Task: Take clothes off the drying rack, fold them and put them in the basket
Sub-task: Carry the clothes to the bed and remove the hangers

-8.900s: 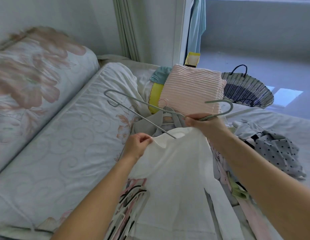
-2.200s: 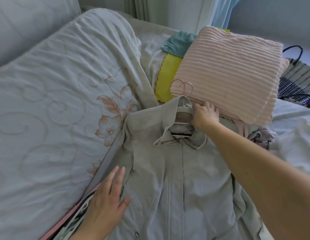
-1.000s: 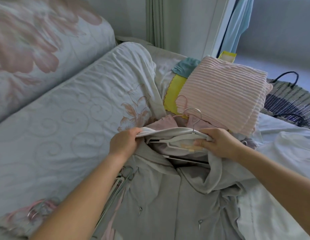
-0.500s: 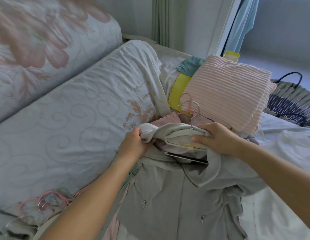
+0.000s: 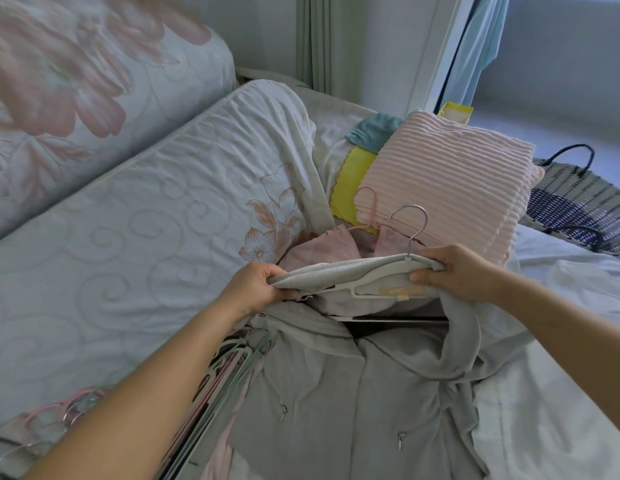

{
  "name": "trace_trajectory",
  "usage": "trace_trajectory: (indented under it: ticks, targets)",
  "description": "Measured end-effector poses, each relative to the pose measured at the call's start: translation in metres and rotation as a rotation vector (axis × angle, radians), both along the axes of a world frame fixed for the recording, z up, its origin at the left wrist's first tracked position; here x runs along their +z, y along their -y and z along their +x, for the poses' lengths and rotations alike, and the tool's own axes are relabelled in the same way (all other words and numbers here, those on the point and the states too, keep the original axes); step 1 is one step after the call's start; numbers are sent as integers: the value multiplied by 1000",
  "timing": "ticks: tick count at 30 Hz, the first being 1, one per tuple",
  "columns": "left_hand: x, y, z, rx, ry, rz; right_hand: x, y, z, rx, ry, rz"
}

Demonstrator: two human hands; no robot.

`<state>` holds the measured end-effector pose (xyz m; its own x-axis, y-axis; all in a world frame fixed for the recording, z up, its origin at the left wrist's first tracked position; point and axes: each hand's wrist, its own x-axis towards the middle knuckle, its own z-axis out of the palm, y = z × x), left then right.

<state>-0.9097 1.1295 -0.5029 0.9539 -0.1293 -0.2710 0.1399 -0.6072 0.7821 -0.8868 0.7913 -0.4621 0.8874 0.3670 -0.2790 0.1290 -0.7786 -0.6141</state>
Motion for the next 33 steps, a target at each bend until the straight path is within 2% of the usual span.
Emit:
trace_trajectory:
  ticks: [3, 5, 8, 10, 13, 18, 24, 26, 29, 31, 33]
  targets:
    - [-7, -1, -7, 29, 92, -108, 5, 0, -1, -8, -94, 55]
    - [-13, 0, -12, 31, 322, -6, 7, -1, -1, -56, -148, 100]
    - [-21, 2, -19, -121, 771, 183, 6, 0, -2, -120, -200, 178]
    - [-28, 3, -23, -235, 947, 245, 6, 0, -1, -134, -256, 211]
    - [-39, 4, -29, -333, 1072, 326, 8, -1, 1, -115, -321, 225]
    - [-43, 4, -33, -103, 1037, 325, 11, -5, 4, -148, -396, 312]
    - [-44, 8, -32, -364, 1178, 383, 7, -2, 2, -160, -481, 349]
    - [-47, 5, -29, -293, 1098, 363, 5, -1, 2, -165, -490, 373]
    - [-49, 7, -31, -116, 840, 293, 4, -3, 3, -171, -495, 408]
    - [-46, 13, -35, -93, 675, 244, 4, -5, 3, -162, -506, 428]
    - [-43, 18, -33, -80, 615, 243, 6, -6, 2, -161, -536, 459]
